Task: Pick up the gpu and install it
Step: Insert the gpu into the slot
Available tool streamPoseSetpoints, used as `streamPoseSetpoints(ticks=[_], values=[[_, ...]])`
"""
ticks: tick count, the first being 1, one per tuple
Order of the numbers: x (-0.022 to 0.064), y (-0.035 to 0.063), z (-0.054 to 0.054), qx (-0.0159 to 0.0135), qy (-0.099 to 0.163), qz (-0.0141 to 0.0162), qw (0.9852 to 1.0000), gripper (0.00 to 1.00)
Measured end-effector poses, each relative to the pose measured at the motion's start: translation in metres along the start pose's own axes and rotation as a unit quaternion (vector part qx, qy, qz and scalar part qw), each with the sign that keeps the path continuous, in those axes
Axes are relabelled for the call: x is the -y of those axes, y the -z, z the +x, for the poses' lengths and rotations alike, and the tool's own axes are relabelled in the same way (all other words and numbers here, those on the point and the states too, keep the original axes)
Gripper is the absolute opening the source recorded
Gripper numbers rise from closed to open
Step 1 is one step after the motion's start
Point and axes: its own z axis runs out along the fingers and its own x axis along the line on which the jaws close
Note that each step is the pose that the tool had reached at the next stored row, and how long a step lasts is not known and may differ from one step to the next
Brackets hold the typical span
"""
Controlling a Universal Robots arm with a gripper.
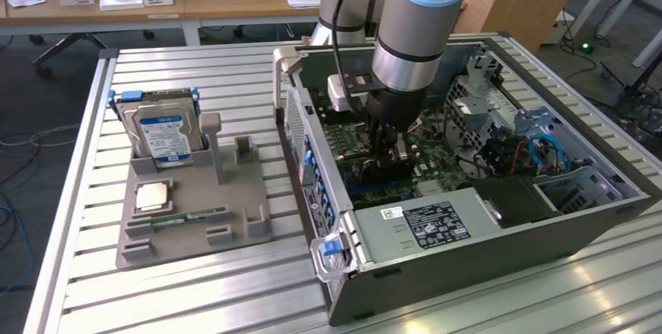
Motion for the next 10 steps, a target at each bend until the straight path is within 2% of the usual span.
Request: streamPoseSetpoints(ticks=[5,7,8,9,10], values=[[0.0,0.0,0.0,0.0,0.0,0.0,1.0,0.27],[0.0,-0.0008,-0.0003,0.0012,0.0,0.0004,1.0,0.27],[0.0,-0.0007,-0.0002,0.0009,0.0,0.0003,1.0,0.33],[0.0,-0.0003,-0.0001,0.0003,0.0,0.0002,1.0,0.33],[0.0,0.0,0.0,0.0,0.0,0.0,1.0,0.39]])
